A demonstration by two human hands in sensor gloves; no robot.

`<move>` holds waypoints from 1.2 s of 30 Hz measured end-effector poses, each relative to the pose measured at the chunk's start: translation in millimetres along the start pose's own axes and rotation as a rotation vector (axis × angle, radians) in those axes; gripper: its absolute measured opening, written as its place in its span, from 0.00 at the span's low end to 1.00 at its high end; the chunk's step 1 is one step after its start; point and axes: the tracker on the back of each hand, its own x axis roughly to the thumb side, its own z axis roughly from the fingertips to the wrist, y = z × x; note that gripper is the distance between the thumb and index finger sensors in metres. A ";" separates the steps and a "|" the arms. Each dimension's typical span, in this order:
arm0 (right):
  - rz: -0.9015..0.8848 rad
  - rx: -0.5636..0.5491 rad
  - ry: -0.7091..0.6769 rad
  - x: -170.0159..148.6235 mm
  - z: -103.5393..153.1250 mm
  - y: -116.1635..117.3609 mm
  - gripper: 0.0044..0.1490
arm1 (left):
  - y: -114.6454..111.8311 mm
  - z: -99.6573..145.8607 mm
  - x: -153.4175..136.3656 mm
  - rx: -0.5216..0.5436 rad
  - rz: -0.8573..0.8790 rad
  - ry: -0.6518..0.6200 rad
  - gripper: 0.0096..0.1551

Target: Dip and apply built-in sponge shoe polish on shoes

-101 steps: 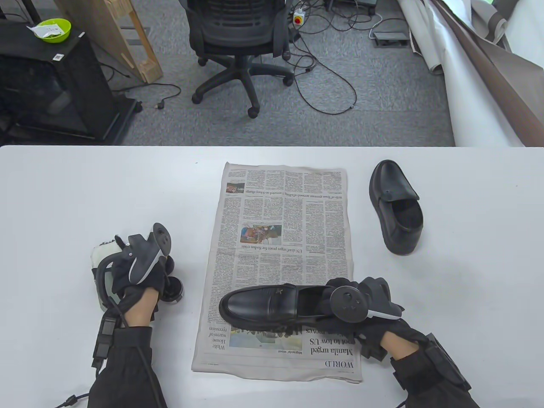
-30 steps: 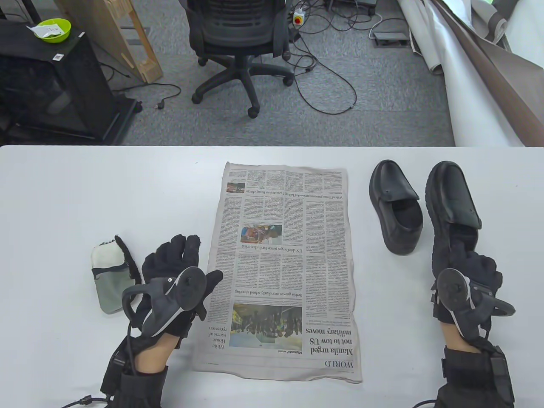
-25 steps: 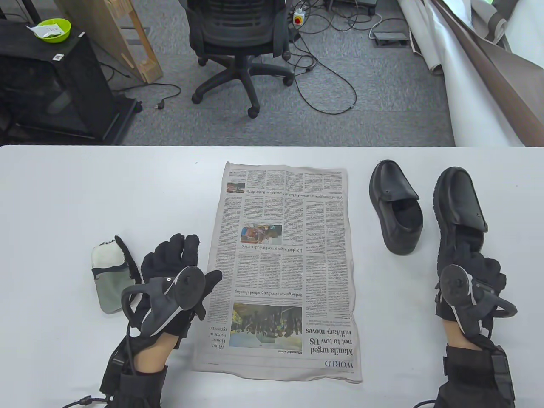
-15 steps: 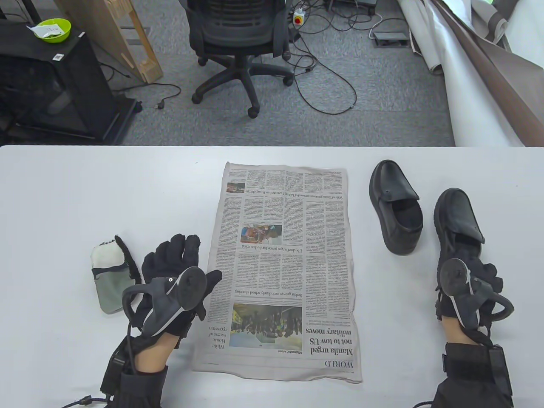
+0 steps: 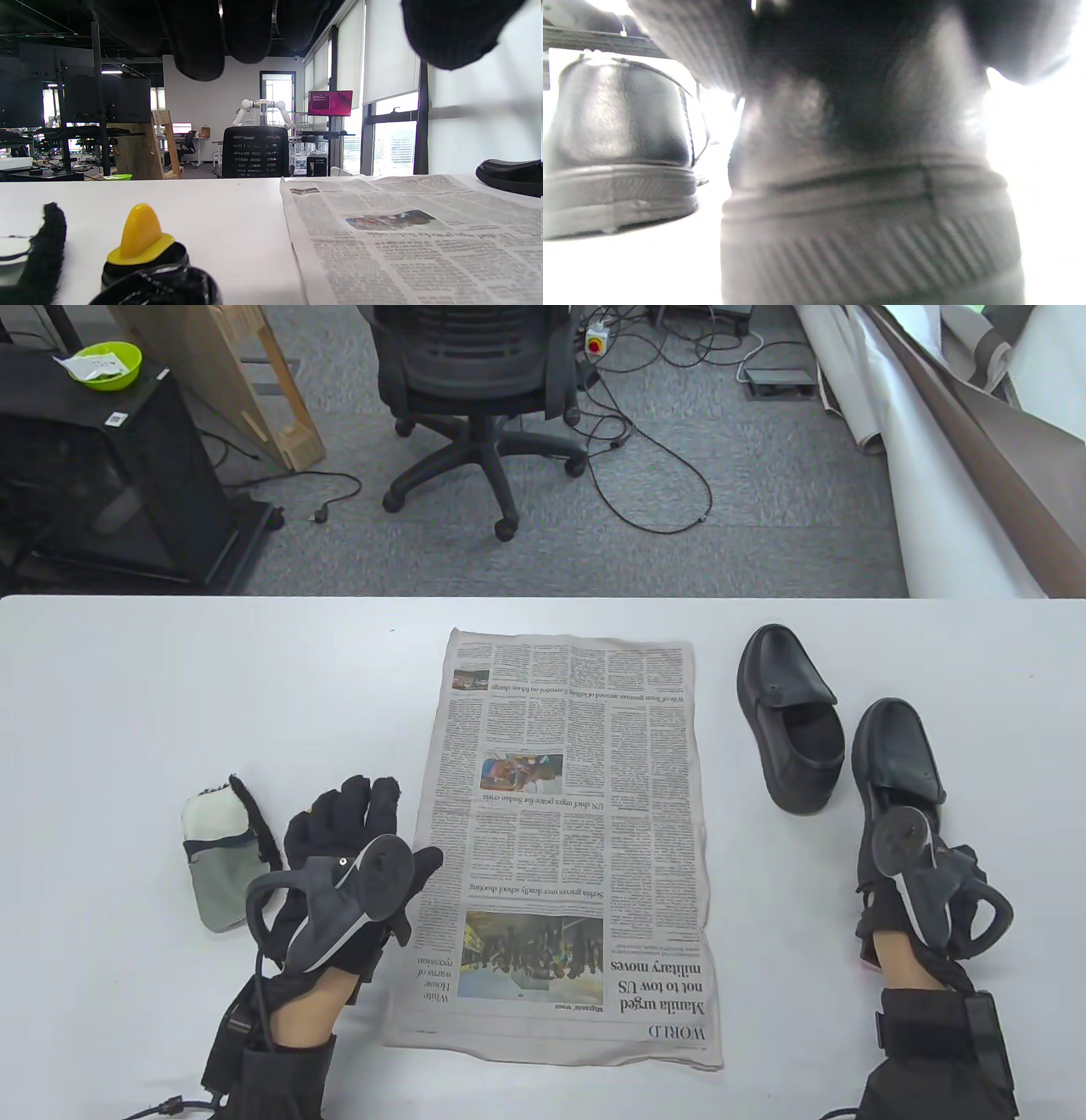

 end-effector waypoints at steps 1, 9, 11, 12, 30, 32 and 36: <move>-0.010 0.009 -0.011 -0.3 0.7 -3.4 0.36 | -0.8 -0.3 0.2 0.002 -0.001 -0.002 0.54; -0.191 -0.074 -0.259 29.3 28.0 -51.5 0.45 | -4.5 -1.1 1.9 -0.004 -0.009 -0.018 0.54; -0.280 0.064 -0.408 46.7 39.9 -51.0 0.49 | -6.4 -1.0 4.0 -0.010 -0.013 -0.037 0.54; -0.292 0.099 -0.448 52.0 44.0 -49.5 0.51 | -7.8 -1.2 4.9 -0.016 -0.013 -0.044 0.55; -0.124 0.014 -0.689 86.4 82.3 -45.1 0.60 | -37.4 -3.4 19.9 -0.218 -0.142 -0.130 0.60; -0.106 0.000 -0.697 87.2 83.8 -45.7 0.60 | -37.5 -3.0 20.3 -0.215 -0.141 -0.132 0.60; -0.093 0.001 -0.703 88.7 86.2 -44.7 0.60 | -36.8 -2.4 21.5 -0.208 -0.147 -0.137 0.59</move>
